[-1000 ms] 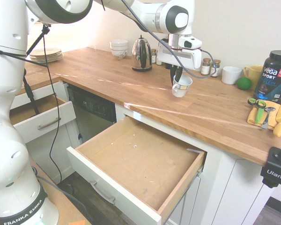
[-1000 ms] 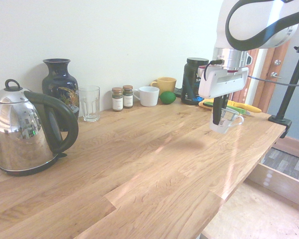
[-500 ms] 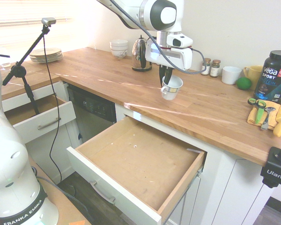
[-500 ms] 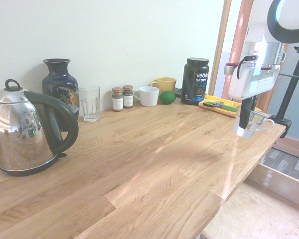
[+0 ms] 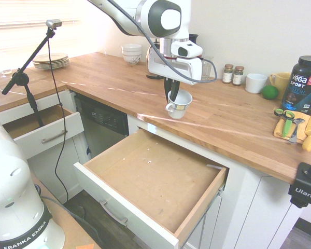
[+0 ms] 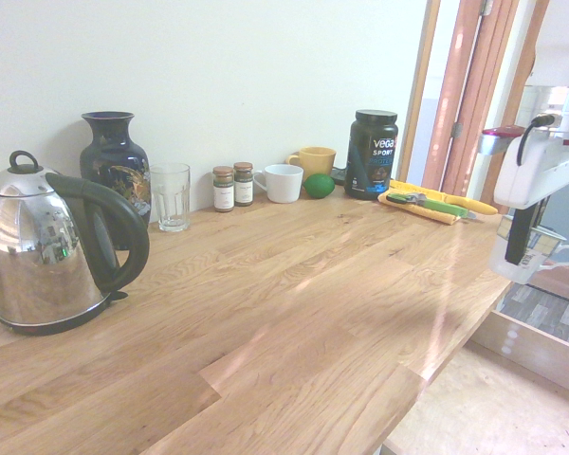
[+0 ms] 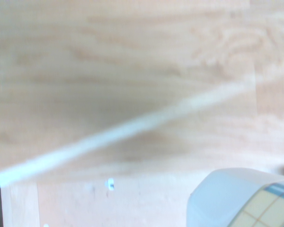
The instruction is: Put mug in the drawer
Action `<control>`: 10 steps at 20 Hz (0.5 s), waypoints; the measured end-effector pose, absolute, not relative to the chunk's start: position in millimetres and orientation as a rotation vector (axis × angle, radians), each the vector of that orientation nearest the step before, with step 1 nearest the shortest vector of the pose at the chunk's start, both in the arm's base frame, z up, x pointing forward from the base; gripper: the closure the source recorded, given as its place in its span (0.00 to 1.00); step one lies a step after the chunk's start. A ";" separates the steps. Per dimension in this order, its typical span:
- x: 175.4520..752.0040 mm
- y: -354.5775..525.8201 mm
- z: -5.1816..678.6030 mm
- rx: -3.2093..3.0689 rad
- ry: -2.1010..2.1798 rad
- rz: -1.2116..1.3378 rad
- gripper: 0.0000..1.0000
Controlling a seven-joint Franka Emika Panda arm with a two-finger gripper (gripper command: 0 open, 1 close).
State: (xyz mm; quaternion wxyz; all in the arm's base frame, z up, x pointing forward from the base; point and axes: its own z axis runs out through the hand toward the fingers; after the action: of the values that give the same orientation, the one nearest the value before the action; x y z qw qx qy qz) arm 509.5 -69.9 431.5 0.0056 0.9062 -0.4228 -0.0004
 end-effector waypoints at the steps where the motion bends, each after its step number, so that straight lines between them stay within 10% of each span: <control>1: 501.7 -70.2 428.4 2.838 -1.323 -0.005 1.00; 10: 455.2 -74.0 385.1 2.837 -1.327 -0.040 1.00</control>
State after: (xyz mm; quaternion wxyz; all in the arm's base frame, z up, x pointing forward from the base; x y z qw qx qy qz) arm 455.2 -74.0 385.1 0.0046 0.9057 -0.4238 -0.0128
